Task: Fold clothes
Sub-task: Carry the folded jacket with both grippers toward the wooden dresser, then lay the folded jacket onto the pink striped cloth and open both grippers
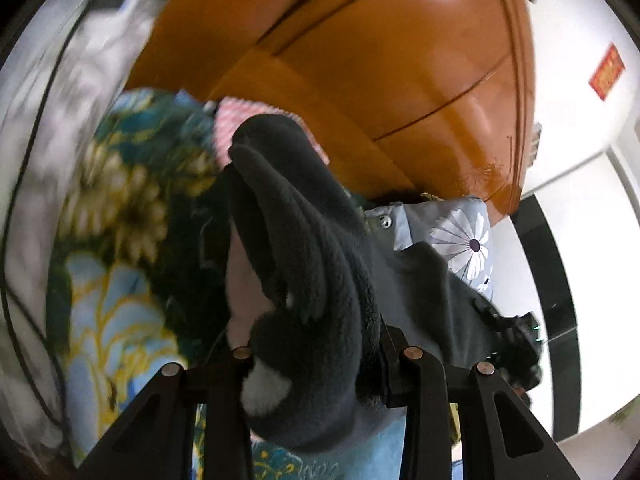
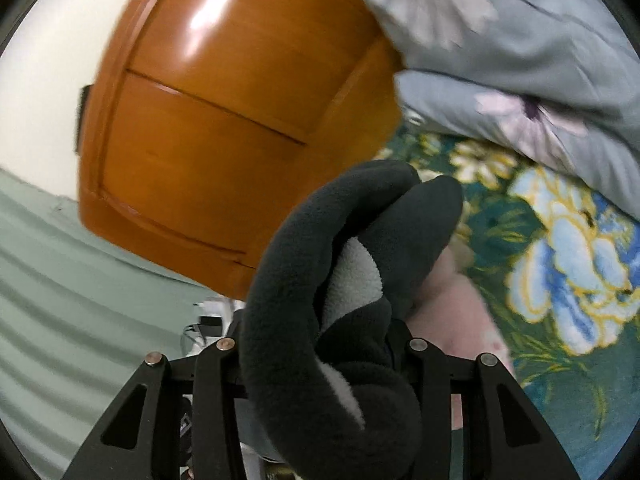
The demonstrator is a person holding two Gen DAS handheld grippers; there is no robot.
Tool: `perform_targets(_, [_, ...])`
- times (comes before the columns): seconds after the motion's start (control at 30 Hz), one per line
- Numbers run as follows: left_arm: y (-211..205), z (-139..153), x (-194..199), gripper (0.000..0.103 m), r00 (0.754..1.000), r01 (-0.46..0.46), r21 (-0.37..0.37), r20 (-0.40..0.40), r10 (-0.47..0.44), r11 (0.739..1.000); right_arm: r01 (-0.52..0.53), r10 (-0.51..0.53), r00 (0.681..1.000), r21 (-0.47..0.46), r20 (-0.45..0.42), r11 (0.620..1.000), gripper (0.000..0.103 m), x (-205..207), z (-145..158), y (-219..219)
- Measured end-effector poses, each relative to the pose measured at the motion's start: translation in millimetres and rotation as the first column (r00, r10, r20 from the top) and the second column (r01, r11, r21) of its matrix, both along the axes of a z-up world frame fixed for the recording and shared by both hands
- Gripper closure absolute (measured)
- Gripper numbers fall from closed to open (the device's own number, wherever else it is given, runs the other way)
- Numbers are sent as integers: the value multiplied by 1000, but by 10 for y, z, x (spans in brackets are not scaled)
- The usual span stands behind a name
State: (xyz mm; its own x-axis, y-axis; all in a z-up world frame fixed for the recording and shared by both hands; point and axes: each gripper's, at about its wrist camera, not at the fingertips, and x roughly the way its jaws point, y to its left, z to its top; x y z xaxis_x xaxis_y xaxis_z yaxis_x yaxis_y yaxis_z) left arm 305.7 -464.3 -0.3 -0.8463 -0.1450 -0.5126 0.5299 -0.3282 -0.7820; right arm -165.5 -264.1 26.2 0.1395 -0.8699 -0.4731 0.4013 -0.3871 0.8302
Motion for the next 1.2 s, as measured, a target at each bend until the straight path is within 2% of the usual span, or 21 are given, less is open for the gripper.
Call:
perform_targets(0.3, [225, -470, 63, 63, 999, -10, 43, -34, 11, 999, 66, -70, 993, 51, 93, 997, 57, -200, -755, 244])
perform_targets(0.43, [255, -554, 82, 59, 999, -19, 61, -45, 22, 998, 94, -99, 987, 43, 125, 995, 55, -159, -903, 304])
perform_targets(0.6, [300, -366, 111, 56, 1000, -11, 31, -6, 11, 999, 80, -86, 990, 52, 110, 995, 48, -117, -752, 324])
perform_targets(0.67, [330, -265, 152, 51, 999, -17, 7, 40, 16, 1000, 79, -85, 991, 63, 100, 995, 43, -116, -695, 350])
perform_targets(0.77, [394, -120, 248, 47, 994, -23, -38, 105, 26, 999, 135, -141, 988, 91, 65, 987, 33, -153, -595, 499])
perform_targets(0.87, [492, 34, 371, 46, 984, -19, -90, 175, 34, 996, 232, -238, 970, 101, 49, 967, 32, -222, -504, 754])
perform_targets(0.93, [568, 184, 428, 46, 974, -2, -148, 223, 35, 989, 250, -253, 968, 135, 4, 959, 32, -203, -391, 851])
perform_targets(1.03, [642, 494, 303, 46, 961, 55, -254, 274, 17, 966, 242, -225, 969, 190, -106, 952, 32, -101, -155, 891])
perform_targets(1.1, [674, 693, 147, 46, 950, 102, -324, 312, 4, 940, 252, -214, 958, 210, -189, 945, 32, -7, 18, 891])
perform_targets(1.2, [634, 889, -182, 46, 946, 175, -393, 322, -43, 902, 258, -194, 941, 216, -276, 942, 32, 122, 211, 815])
